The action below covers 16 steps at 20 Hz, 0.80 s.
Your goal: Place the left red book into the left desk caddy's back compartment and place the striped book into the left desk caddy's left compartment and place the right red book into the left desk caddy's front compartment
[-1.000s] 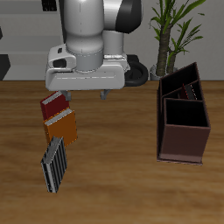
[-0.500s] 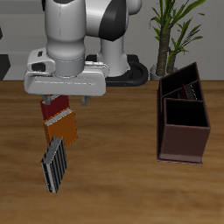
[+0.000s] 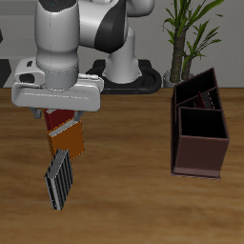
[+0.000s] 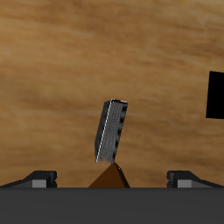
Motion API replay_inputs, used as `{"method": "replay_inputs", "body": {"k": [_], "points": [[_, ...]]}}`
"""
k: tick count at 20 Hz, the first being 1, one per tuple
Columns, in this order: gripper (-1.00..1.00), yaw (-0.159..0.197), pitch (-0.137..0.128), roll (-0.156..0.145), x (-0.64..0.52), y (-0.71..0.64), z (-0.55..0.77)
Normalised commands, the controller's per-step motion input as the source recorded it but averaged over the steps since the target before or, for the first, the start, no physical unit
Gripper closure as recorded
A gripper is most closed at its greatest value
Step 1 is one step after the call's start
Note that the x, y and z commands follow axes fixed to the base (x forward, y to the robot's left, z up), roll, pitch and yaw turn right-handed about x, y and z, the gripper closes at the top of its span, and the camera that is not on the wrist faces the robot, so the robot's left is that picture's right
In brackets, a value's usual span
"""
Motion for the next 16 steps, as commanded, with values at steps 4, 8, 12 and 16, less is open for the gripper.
{"method": "replay_inputs", "body": {"k": [4,8,12,16], "points": [[-1.0,0.015,-0.027,0.011,0.02,-0.18,-0.11],[-1.0,-0.015,-0.018,-0.002,0.03,-0.11,-0.11],[-1.0,-0.003,-0.027,0.023,0.12,0.07,-0.04],[-1.0,0.002,-0.009,0.013,0.2,0.09,-0.11]]}}
